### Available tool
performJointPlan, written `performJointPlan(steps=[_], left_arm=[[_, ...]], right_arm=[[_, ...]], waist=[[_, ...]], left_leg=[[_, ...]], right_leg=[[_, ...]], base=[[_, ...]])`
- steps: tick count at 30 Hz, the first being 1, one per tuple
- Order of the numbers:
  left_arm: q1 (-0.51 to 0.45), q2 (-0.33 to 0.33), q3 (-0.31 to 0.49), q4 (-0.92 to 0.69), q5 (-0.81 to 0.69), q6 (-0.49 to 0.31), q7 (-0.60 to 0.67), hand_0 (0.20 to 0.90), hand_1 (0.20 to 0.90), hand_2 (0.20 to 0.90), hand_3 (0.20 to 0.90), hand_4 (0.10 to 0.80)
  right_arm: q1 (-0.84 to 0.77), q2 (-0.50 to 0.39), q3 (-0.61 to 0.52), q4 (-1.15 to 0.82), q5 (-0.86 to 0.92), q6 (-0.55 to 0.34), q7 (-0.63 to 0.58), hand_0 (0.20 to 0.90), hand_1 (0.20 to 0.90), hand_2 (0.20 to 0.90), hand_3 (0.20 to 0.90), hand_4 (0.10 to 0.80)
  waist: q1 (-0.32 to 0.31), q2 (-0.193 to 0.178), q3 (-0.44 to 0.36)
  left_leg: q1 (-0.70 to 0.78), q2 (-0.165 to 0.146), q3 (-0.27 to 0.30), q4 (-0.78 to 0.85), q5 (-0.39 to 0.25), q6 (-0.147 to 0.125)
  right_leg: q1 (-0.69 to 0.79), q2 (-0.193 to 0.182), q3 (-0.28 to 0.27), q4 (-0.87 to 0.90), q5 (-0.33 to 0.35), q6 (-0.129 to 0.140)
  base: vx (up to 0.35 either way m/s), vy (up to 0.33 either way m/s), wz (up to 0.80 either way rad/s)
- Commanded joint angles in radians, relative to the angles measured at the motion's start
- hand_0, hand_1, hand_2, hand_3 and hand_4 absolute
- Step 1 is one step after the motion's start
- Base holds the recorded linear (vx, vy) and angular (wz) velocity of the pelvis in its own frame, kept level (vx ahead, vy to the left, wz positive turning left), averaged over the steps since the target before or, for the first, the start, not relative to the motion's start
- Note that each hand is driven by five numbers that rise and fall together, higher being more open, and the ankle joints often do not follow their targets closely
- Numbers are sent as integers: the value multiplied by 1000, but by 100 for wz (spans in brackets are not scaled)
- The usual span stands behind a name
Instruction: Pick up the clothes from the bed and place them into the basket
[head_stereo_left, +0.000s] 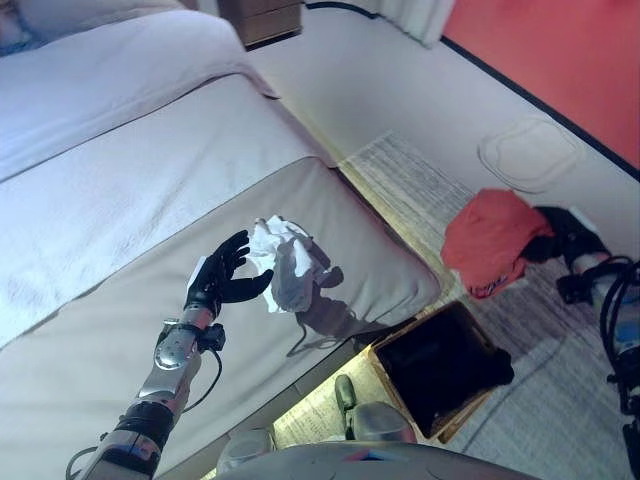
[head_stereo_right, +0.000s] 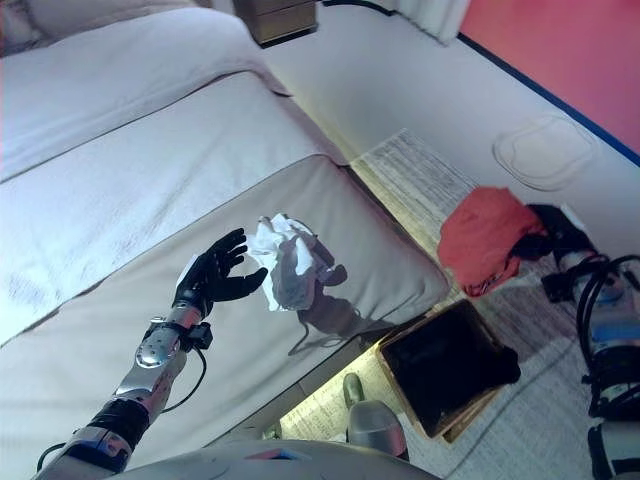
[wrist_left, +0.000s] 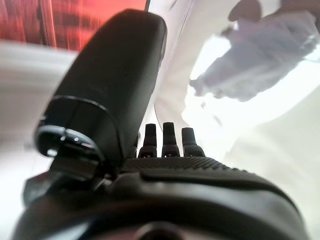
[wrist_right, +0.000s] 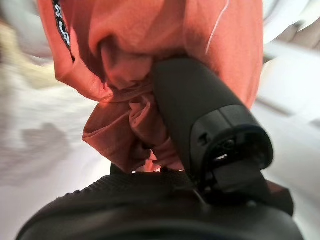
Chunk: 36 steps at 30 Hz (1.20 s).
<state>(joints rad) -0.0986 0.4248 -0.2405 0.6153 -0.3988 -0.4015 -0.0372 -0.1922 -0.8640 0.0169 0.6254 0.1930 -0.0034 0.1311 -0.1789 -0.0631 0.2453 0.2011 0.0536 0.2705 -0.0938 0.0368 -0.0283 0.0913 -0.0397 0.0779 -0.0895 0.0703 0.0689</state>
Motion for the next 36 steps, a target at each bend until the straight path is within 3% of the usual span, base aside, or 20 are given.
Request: performJointPlan(steps=[1,7,13,14,15,16,28,36], left_arm=[[-54,-12,-22,-28,13,-86,3,900,900,900,900,800],[-77,-24,-35,-45,2,-63,2,900,900,900,900,800],[-102,-27,-75,-49,-7,-52,-1,900,900,900,900,800],[-104,-29,-77,-51,-8,-50,0,900,900,900,900,800],[-106,-31,-80,-52,-7,-49,2,900,900,900,900,800],[-108,-32,-82,-51,-7,-49,4,900,900,900,900,800],[-96,-32,-80,-39,-10,-58,4,900,900,900,900,800],[-85,-35,-77,-28,-5,-70,-1,900,900,900,900,800]], right_arm=[[-14,-40,-79,33,-43,-127,-51,300,300,300,200,100],[40,-7,-90,121,-82,-143,-71,300,300,300,200,100],[-12,7,-73,241,-59,-161,-88,300,300,300,200,100],[-16,10,-71,251,-63,-161,-94,340,340,340,247,147],[-21,14,-69,258,-64,-162,-100,479,479,479,409,309],[-24,16,-67,263,-67,-165,-102,900,900,900,900,800],[-37,38,-41,240,-78,-181,-136,900,900,900,900,800],[-10,61,-15,270,-140,-93,-127,900,900,900,900,800]], waist=[[-1,8,-127],[-31,21,-129],[-32,50,-120],[-32,55,-119],[-30,59,-119],[-30,62,-119],[-15,82,-118],[-4,69,-127]], left_leg=[[-30,-12,27,44,-141,30],[-24,-7,58,53,-150,30],[-35,-8,69,66,-158,31],[-37,-9,70,67,-159,31],[-38,-10,68,66,-158,30],[-39,-10,67,65,-158,30],[-52,-15,44,68,-155,25],[-52,-15,38,60,-148,24]], right_leg=[[-75,19,-3,38,-11,15],[-81,30,17,35,-7,17],[-96,31,22,38,-7,20],[-97,30,22,39,-7,20],[-98,29,21,38,-7,21],[-98,28,19,37,-7,21],[-102,18,2,29,-6,20],[-102,20,3,23,-2,19]], base=[[-32,-61,-15],[-21,-60,-23],[-35,-35,-10],[0,0,0],[0,0,0],[0,0,0],[5,-1,2],[11,-7,4]])
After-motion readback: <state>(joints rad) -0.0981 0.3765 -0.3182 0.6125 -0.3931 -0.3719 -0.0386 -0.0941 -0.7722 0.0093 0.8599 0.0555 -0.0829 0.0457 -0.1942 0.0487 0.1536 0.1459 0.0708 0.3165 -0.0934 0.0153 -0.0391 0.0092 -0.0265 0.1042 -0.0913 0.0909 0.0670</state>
